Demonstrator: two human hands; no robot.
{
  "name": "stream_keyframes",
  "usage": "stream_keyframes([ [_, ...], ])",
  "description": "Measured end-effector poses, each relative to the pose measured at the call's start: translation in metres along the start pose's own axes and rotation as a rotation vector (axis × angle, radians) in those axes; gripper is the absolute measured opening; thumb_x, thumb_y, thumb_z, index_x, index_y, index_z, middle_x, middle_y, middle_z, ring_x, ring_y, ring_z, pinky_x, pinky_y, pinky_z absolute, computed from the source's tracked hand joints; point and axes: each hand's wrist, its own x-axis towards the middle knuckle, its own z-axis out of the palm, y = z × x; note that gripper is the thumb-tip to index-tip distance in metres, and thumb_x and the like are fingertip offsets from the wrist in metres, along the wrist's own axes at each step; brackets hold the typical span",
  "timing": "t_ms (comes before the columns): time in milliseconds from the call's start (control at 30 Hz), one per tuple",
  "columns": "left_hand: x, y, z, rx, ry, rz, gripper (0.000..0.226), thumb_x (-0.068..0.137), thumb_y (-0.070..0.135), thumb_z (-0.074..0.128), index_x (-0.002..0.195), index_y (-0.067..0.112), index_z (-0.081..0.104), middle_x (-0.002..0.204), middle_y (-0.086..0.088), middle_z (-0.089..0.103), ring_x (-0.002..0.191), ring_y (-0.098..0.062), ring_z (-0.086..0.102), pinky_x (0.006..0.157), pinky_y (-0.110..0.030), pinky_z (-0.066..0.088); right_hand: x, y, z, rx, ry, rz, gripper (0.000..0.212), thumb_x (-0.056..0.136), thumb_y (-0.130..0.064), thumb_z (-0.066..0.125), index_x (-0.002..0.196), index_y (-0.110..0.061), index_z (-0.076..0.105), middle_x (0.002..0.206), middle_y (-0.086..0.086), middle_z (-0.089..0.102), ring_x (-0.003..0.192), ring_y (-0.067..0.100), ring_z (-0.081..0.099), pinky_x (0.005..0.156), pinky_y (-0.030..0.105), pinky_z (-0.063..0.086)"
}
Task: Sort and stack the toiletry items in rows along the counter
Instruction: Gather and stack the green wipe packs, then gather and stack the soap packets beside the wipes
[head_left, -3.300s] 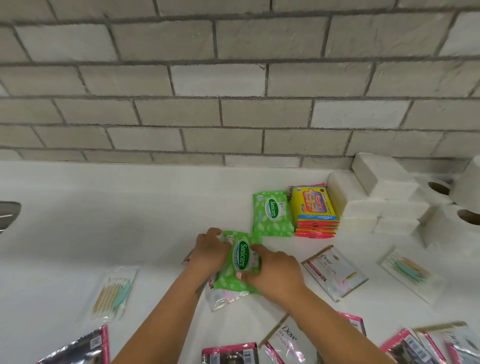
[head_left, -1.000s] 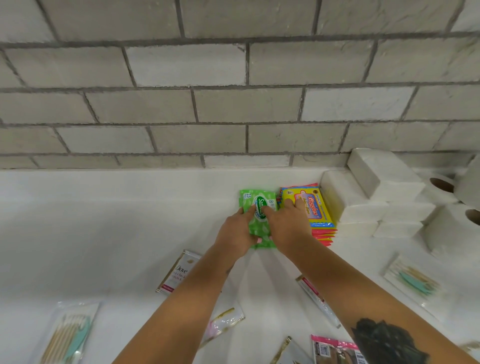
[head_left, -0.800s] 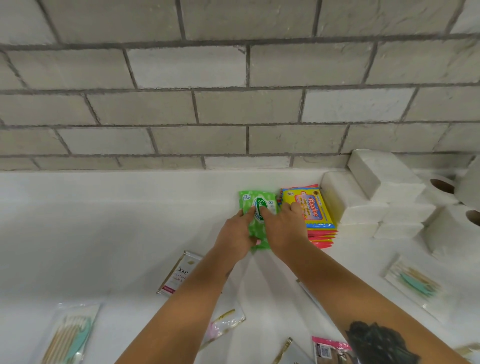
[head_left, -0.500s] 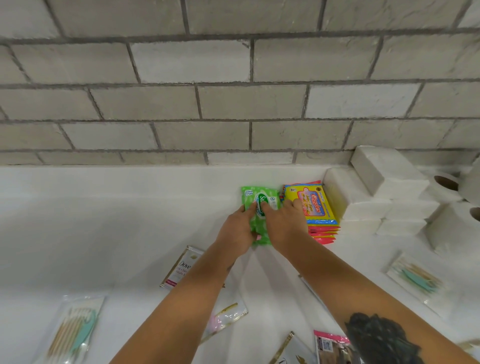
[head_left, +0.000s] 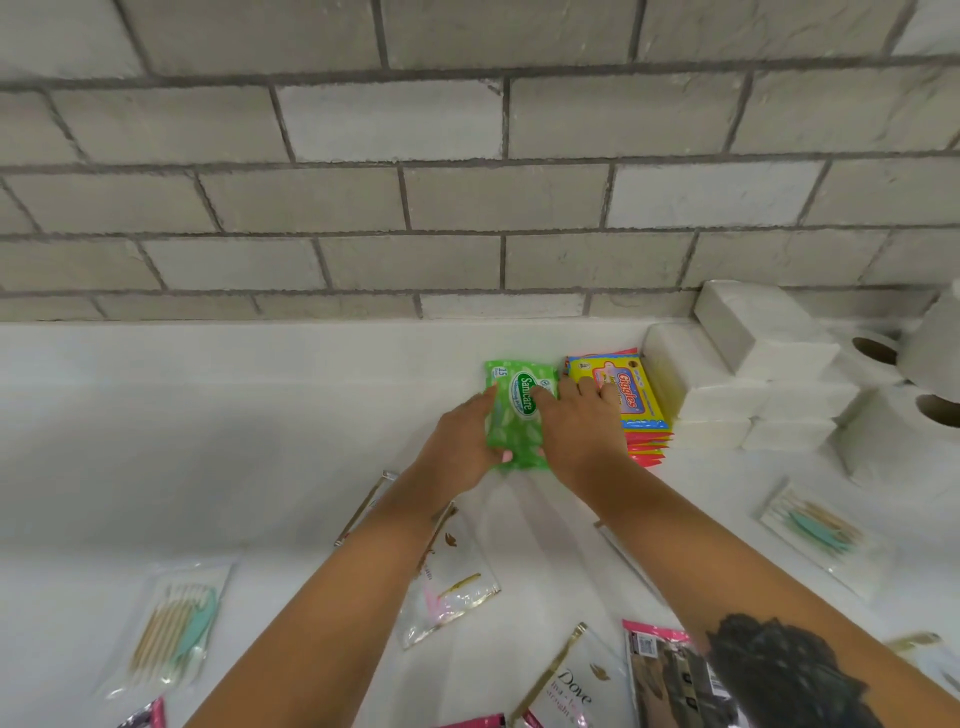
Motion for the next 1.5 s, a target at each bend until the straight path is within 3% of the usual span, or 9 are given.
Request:
stream_keyframes([
  [167,-0.033,-0.013,-0.015,-0.078,0.085,-0.022,0.069,0.083,0.011,0.070,0.143,0.020,0.038,0.146,-0.006,0.042,0.135,-0.018,0.039,0.112,-0.028,0.030,-0.026,-0.001,-0.005,0.171,0.063,0.051,0.057,0.086,-0.040,0.059,0.137,-0.025,0.037,0.125,0.004,0.050,0.118,0.027,0.041,0.100,0.041,0.026],
  [333,-0.067,-0.037,-0.017,-0.177,0.187,-0.089,0.052,0.083,0.005,0.067,0.129,0.027,0.055,0.131,0.004,0.056,0.118,-0.009,0.052,0.094,-0.018,0.038,-0.055,-0.014,-0.007,0.314,0.001,0.102,0.052,0.088,-0.040,0.057,0.135,-0.031,0.038,0.124,-0.001,0.050,0.120,0.022,0.040,0.097,0.037,0.026],
  [433,-0.083,-0.052,-0.022,-0.179,0.298,-0.169,0.045,0.084,0.002,0.062,0.123,0.023,0.059,0.125,0.004,0.060,0.104,-0.006,0.054,0.090,-0.024,0.046,-0.072,-0.024,-0.005,0.376,-0.037,0.101,0.053,0.088,-0.044,0.055,0.136,-0.031,0.037,0.126,-0.002,0.049,0.121,0.022,0.039,0.096,0.036,0.026],
  [500,-0.089,-0.063,-0.026,-0.114,0.342,-0.246,0.040,0.085,0.006,0.062,0.123,0.020,0.059,0.126,-0.001,0.060,0.108,-0.013,0.055,0.092,-0.026,0.044,-0.081,-0.031,-0.001,0.416,-0.041,0.099,0.054,0.087,-0.045,0.055,0.136,-0.030,0.039,0.125,-0.002,0.051,0.121,0.021,0.040,0.094,0.036,0.027],
  [700,-0.091,-0.078,-0.032,0.077,0.167,-0.545,0.078,0.067,0.047,0.079,0.126,0.009,0.047,0.127,-0.013,0.045,0.117,-0.029,0.051,0.094,-0.031,0.041,-0.097,-0.050,0.006,0.475,-0.045,0.115,0.053,0.086,-0.048,0.055,0.135,-0.032,0.041,0.119,-0.004,0.054,0.116,0.020,0.045,0.091,0.034,0.028],
  [1000,-0.096,-0.087,-0.038,0.066,0.099,-0.503,0.083,0.065,0.047,0.081,0.124,0.004,0.041,0.120,-0.011,0.053,0.112,-0.028,0.053,0.083,-0.030,0.042,-0.107,-0.075,0.011,0.550,-0.091,0.155,0.053,0.084,-0.049,0.056,0.132,-0.029,0.044,0.122,-0.003,0.054,0.117,0.020,0.046,0.089,0.034,0.027],
  [1267,-0.109,-0.101,-0.045,-0.023,0.145,-0.503,0.055,0.072,0.042,0.076,0.105,0.003,0.056,0.102,-0.008,0.066,0.092,-0.025,0.062,0.067,-0.026,0.042,-0.106,-0.098,0.018,0.470,-0.174,0.192,0.074,0.071,-0.066,0.063,0.125,-0.018,0.046,0.124,0.002,0.046,0.115,0.023,0.047,0.090,0.034,0.032],
  [1400,-0.113,-0.103,-0.052,-0.058,0.227,-0.514,0.056,0.076,0.030,0.075,0.112,-0.002,0.047,0.107,-0.013,0.061,0.102,-0.031,0.059,0.076,-0.029,0.047,-0.097,-0.096,0.016,0.531,-0.241,0.185,0.071,0.071,-0.055,0.071,0.128,-0.022,0.045,0.126,0.002,0.045,0.119,0.022,0.044,0.095,0.035,0.032],
  [1500,-0.111,-0.106,-0.056,-0.123,0.265,-0.501,0.057,0.073,0.025,0.078,0.111,-0.003,0.047,0.108,-0.017,0.063,0.101,-0.033,0.061,0.083,-0.042,0.054,-0.092,-0.095,0.012,0.510,-0.209,0.156,0.072,0.071,-0.048,0.074,0.132,-0.024,0.042,0.128,0.003,0.042,0.120,0.023,0.041,0.096,0.035,0.032],
])
